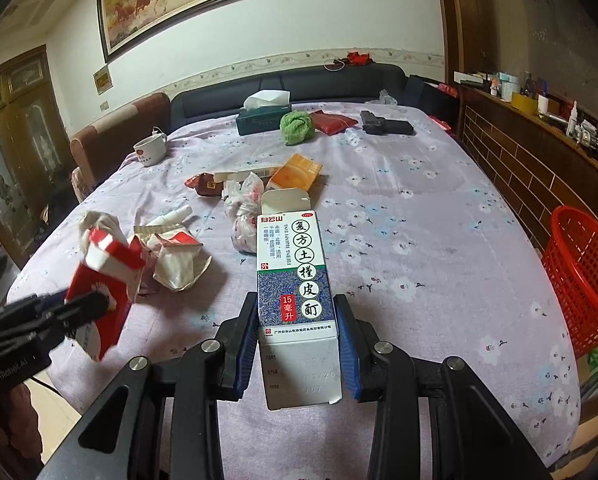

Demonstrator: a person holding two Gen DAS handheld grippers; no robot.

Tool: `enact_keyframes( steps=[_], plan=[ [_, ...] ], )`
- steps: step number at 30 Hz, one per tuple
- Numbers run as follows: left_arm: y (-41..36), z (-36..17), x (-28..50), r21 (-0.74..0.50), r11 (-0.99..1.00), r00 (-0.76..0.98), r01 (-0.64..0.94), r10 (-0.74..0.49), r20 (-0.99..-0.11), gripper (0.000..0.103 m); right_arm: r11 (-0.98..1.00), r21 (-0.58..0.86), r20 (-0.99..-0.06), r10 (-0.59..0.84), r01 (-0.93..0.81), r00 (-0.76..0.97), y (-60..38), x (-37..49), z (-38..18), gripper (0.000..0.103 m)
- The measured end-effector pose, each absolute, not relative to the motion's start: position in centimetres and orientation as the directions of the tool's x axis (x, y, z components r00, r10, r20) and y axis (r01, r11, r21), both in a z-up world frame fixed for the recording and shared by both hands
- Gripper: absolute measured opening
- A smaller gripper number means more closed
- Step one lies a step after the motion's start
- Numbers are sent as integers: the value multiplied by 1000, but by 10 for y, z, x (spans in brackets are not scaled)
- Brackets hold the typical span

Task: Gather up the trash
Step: 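Carry both items to the red wastebasket and open both grippers to drop them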

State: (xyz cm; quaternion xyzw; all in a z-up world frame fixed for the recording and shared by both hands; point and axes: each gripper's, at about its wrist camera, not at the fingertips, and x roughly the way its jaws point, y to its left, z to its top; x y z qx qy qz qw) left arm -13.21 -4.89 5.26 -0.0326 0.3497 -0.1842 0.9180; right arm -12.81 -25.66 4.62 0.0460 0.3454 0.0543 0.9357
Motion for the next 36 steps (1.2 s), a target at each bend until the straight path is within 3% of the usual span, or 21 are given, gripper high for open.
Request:
enact_keyframes(
  steps=[21, 28, 36],
  plan=[
    [-106, 71, -105, -137, 905, 689, 403, -398, -605, 34, 992, 126, -631, 73, 9, 772, -287, -126, 51, 39],
    [-160, 81, -90, -156, 848, 635, 506, -489, -598, 34, 979, 149, -605, -23, 142, 796, -346, -134, 64, 39],
    [-274, 100, -77, -209, 708, 486, 674, -639, -596, 34, 889, 235, -569, -202, 393, 797, -463, -166, 84, 39]
  ],
)
